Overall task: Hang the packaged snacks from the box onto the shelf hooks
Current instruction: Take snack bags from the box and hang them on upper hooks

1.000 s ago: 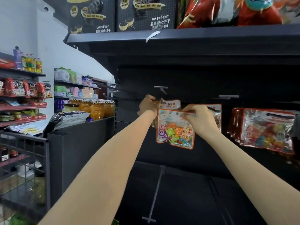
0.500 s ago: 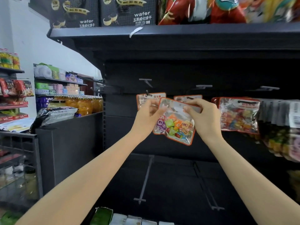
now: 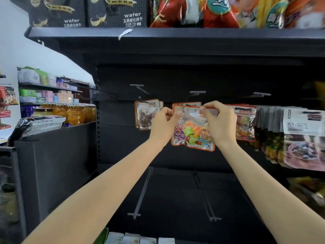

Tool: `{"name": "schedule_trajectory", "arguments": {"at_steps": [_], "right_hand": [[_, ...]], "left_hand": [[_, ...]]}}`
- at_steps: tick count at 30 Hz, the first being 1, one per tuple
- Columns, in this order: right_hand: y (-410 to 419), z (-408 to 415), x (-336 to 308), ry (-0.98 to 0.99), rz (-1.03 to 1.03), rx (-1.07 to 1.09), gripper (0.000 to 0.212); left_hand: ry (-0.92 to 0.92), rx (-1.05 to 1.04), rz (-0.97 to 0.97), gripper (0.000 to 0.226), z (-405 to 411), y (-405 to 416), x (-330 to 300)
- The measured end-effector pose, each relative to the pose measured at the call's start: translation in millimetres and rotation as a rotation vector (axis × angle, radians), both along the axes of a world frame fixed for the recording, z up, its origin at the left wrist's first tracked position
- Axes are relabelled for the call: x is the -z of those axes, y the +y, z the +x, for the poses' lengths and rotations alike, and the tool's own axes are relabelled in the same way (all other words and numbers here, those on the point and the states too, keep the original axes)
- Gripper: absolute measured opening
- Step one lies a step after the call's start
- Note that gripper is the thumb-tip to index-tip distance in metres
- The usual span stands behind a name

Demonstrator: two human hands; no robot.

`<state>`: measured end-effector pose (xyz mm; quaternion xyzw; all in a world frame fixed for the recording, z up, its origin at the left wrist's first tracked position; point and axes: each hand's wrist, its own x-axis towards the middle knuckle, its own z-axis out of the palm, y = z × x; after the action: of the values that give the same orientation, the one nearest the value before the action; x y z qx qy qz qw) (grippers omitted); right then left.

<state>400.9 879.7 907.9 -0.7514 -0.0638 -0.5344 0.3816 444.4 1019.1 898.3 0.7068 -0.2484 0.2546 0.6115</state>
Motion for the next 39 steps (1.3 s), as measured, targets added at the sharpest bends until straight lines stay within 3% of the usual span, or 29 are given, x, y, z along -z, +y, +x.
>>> {"name": "schedule_trajectory", "arguments": {"at_steps": [13,20,25,28,31,34,39], "right_hand": [[-5,13,-7,-0.022,-0.049,-0.027,0.007],[-10,46,-7,-0.051,-0.259,0.116,0.020],[-21,86,-3,0.115,-0.261,0.157,0.023],[-19,100,-7,0.233,-0.267,0.172,0.030],[-12,99,-5,0.290,-0.286,0.215,0.033],[-5,93,8,0.220,-0.332,0.206,0.034],[25,81,25,0.170,-0.279,0.087,0.027]], "left_hand": [[-0.016,-0.066,-0.072,0.022,9,0,-4],[0.099,-0.185,0.025,0.009,44,-15,-11],[0.129,-0.339,0.167,0.017,76,-33,-27],[0.180,-0.324,0.235,0.035,87,-38,-28],[0.142,-0.323,0.291,0.044,89,-35,-25],[0.093,-0.309,0.319,0.045,84,-25,-16],[-0.062,-0.373,0.382,0.025,53,9,-6]]}}
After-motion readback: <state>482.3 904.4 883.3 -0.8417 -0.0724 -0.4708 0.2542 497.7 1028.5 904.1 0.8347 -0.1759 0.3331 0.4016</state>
